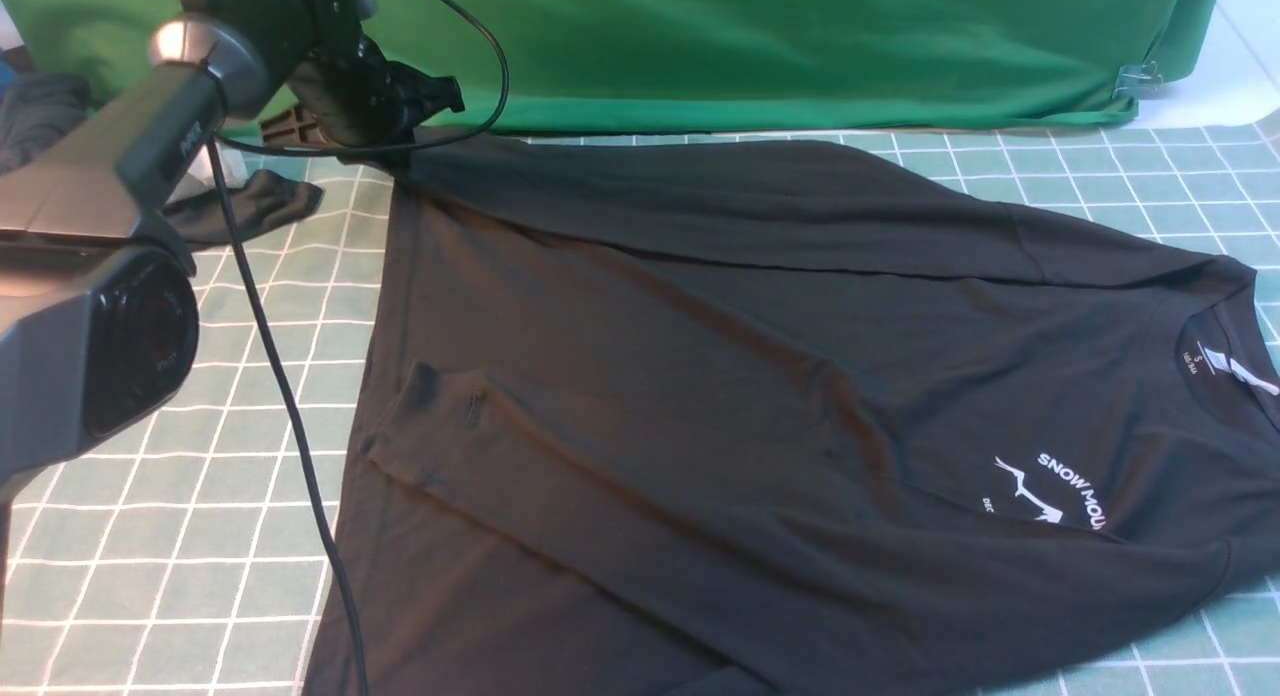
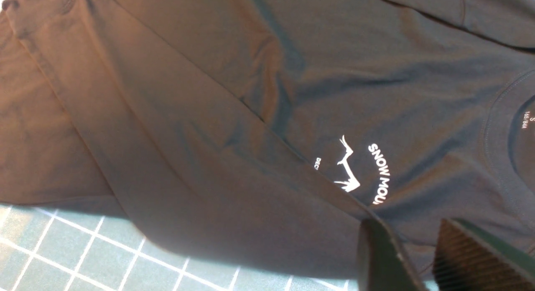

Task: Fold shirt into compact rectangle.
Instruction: 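Grab the top left corner of the dark shirt with the left gripper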

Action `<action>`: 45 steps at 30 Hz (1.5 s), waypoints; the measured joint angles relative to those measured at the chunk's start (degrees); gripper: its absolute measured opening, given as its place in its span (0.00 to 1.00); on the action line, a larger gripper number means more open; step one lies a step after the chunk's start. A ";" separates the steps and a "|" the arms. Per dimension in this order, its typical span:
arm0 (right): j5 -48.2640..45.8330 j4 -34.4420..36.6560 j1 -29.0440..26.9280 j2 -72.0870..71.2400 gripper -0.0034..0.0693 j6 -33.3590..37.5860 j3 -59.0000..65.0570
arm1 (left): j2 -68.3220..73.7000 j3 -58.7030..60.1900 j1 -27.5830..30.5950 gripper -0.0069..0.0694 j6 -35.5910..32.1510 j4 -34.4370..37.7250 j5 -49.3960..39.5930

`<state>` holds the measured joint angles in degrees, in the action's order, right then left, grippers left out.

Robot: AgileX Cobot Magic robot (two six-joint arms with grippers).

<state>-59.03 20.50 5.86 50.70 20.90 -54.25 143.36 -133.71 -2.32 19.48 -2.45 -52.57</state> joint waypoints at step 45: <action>-1.33 0.00 0.00 0.00 0.35 0.00 0.00 | 1.82 0.00 0.00 0.28 -0.18 9.80 -10.50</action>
<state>-60.36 20.50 5.86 50.70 20.90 -54.25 145.18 -133.71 -2.32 19.30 7.36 -63.07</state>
